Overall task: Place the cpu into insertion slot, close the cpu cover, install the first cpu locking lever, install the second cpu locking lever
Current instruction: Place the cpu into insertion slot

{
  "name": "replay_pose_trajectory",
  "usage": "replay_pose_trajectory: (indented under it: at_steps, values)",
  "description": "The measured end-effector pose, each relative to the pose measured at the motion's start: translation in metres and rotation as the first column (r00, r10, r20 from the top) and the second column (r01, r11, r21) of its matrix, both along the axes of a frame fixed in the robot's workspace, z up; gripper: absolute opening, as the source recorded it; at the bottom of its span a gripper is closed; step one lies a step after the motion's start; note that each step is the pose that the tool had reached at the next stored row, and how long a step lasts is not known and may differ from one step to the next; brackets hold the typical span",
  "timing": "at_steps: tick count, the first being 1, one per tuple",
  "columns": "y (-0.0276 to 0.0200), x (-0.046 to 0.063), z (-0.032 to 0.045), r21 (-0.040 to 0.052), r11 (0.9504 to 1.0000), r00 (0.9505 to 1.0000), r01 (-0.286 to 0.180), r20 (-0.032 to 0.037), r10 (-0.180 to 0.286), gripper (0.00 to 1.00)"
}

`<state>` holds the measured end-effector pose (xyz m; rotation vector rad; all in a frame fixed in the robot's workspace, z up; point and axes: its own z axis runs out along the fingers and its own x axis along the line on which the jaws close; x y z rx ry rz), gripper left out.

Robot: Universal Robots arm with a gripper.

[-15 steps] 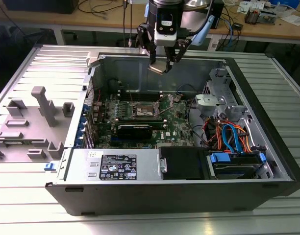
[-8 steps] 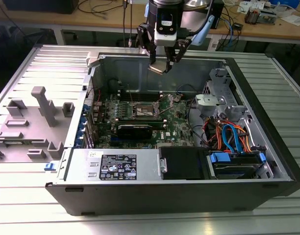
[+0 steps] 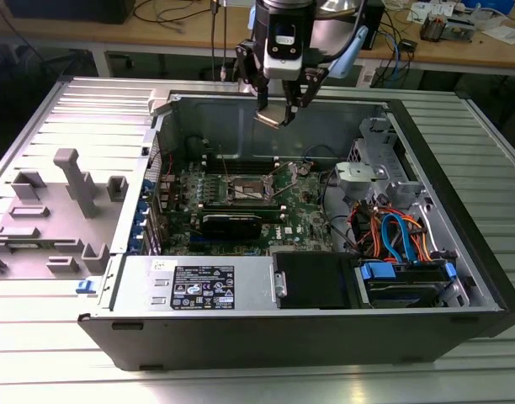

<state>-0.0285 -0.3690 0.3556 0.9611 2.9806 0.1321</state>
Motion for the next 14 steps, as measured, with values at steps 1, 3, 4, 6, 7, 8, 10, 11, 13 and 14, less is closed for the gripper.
replay_pose_trajectory:
  at_steps: [1, 3, 4, 6, 7, 8, 10, 11, 13, 14]
  values:
    - [-0.0001, 0.0, -0.0001, 0.0, 1.0, 1.0, 0.007, 0.0, -0.007, 0.54]
    - [-0.0004, 0.0, -0.0001, 0.0, 0.9998, 0.9998, 0.017, 0.0, -0.017, 0.54]
    - [-0.0005, 0.0, -0.0002, 0.0, 0.9997, 0.9997, 0.023, 0.0, -0.023, 0.54]
    - [-0.0008, 0.0, -0.0003, 0.0, 0.9993, 0.9993, 0.037, 0.0, -0.037, 0.54]
    - [-0.0009, 0.0, -0.0003, 0.0, 0.9991, 0.9991, 0.042, 0.0, -0.042, 0.54]
    - [-0.001, 0.0, -0.0004, 0.0, 0.9988, 0.9988, 0.05, 0.0, -0.05, 0.54]
    - [-0.0013, 0.0001, -0.0006, -0.0001, 0.9975, 0.9975, 0.07, 0.0, -0.07, 0.54]
    - [-0.0014, 0.0001, -0.0006, -0.0001, 0.9971, 0.9971, 0.076, 0.0, -0.076, 0.54]
    - [-0.0016, 0.0, -0.0008, -0.0001, 0.9953, 0.9953, 0.097, 0.0, -0.097, 0.54]
    - [-0.0016, 0.0, -0.001, -0.0001, 0.9943, 0.9943, 0.107, 0.0, -0.107, 0.54]
